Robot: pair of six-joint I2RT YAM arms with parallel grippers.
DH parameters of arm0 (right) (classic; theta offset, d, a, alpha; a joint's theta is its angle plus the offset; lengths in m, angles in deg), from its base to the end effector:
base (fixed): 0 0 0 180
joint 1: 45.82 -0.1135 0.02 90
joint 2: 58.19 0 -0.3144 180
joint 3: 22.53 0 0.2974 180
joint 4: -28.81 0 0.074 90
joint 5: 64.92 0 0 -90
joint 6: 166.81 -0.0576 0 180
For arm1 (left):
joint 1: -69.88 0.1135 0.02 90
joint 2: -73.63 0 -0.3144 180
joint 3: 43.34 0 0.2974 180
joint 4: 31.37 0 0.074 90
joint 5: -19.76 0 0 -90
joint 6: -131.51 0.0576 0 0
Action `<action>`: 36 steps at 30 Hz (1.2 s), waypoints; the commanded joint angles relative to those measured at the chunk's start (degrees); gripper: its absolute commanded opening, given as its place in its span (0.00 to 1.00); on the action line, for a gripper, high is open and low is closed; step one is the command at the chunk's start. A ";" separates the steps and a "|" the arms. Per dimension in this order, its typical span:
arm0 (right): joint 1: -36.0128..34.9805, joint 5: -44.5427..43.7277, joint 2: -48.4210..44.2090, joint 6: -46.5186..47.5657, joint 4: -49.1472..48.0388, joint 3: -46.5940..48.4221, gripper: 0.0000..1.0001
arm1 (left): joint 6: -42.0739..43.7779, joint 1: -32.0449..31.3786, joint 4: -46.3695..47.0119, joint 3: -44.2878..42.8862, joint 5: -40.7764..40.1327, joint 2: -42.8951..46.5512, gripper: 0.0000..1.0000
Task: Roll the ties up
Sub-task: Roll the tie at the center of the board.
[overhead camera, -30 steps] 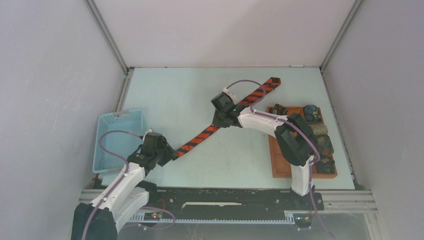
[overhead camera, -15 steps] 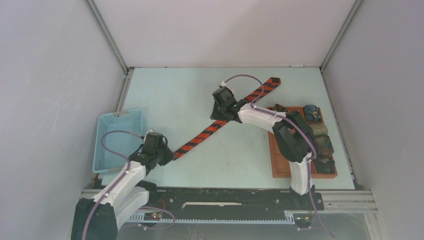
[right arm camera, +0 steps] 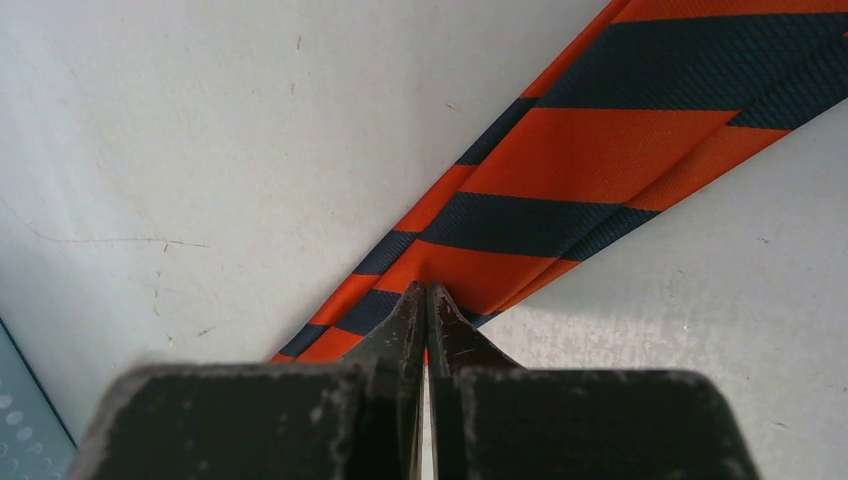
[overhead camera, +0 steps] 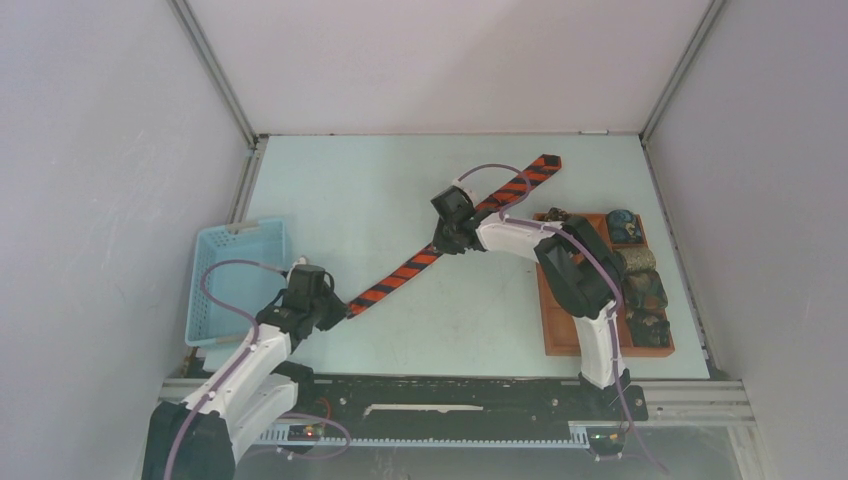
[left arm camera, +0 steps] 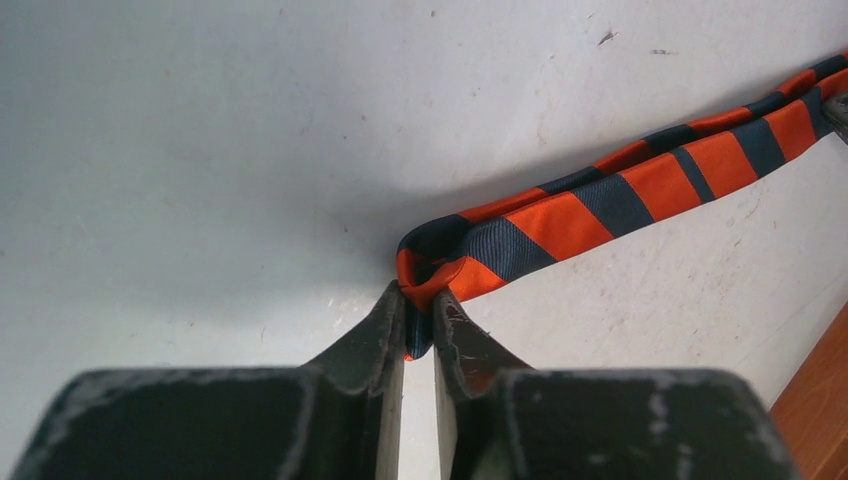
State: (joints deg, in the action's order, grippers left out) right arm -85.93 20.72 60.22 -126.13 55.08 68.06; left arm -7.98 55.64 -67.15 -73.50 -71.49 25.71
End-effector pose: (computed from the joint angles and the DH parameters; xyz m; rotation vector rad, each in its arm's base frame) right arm 0.3926 0.3250 0.1448 0.2403 2.5848 0.5216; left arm 0.1658 -0.0408 0.1503 -0.7833 2.4351 -0.4211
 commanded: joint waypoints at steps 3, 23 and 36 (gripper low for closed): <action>-0.47 -1.88 -1.71 0.68 -0.33 -1.97 0.00 | 1.13 0.13 1.70 -0.78 0.58 0.98 0.07; -13.14 18.74 -3.11 2.14 -13.54 -0.05 0.00 | 1.58 0.18 -6.66 -7.69 0.82 2.63 0.00; -15.93 23.46 5.66 -0.68 -15.47 7.55 0.00 | 2.12 0.18 -9.45 -10.36 2.37 2.80 0.00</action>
State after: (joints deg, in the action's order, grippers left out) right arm -101.47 42.71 64.90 -125.91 41.60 71.39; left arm -7.33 55.64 -75.70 -81.24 -69.83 27.92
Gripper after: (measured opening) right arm 0.007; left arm 0.014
